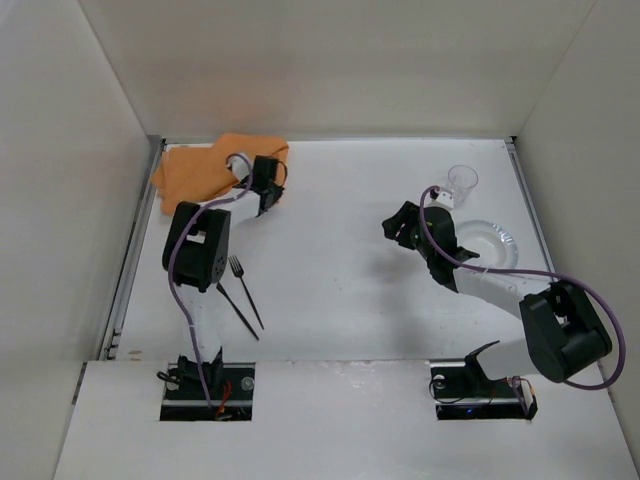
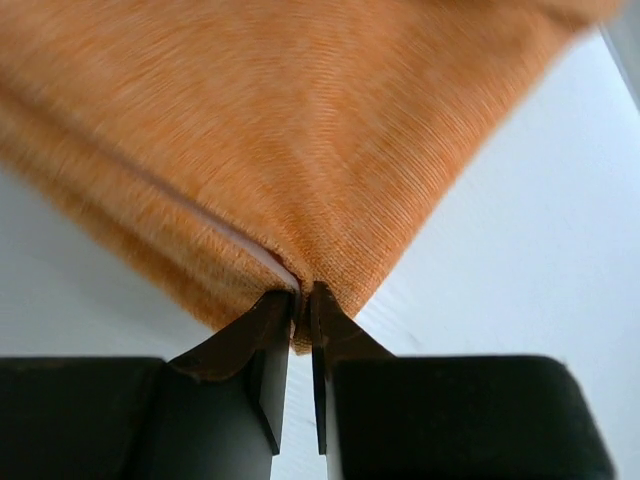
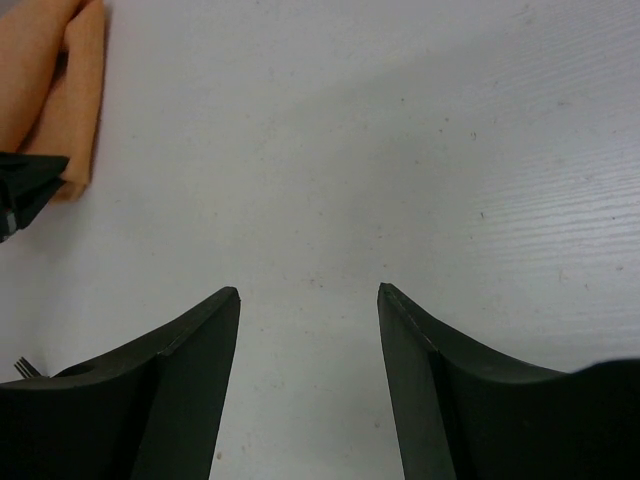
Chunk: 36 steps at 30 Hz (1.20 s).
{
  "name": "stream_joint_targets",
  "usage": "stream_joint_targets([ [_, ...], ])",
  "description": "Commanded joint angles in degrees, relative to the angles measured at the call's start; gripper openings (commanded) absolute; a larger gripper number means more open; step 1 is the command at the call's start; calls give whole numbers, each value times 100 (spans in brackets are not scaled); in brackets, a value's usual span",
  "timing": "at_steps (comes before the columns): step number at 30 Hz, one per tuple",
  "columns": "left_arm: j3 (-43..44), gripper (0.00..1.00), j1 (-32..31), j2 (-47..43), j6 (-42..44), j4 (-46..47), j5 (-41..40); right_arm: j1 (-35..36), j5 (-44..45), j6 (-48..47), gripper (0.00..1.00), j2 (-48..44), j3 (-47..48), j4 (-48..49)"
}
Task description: Set the dinner table for one person
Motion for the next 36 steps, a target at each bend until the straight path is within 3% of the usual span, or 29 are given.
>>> stream_joint_targets([
  [1,451,5,-942,233,504,-52,1012,49,-9,-53,63,-137,174,222],
  [6,480,5,-1865,296,672,0,1496,-99,52,8,63,-462,-10,257],
  [12,-1179,6,-2508,-1029,847,448,1366,-320,44,175,68,-533,-116,266],
  [14,-1681,12,-2517,-1486,865,475,1216,-294,61,175,72,-480,-72,231],
  [17,-2148,30,-2474,-2136,900,449,1180,-285,44,175,75,-270,33,187],
  [20,-2307,35,-2395,-2769,988,423,1084,-232,0,193,75,-103,130,125],
  [26,-1966,42,-2113,-3194,1129,370,417,-109,-202,324,71,363,314,99],
  [30,-948,44,-1999,-2387,1488,55,179,110,-448,430,54,732,516,99],
  [33,-253,45,-1964,-1772,1778,-280,-154,286,-676,518,55,996,683,99],
  [36,91,47,-1920,-1367,1911,-324,-428,418,-975,632,63,1250,850,99],
])
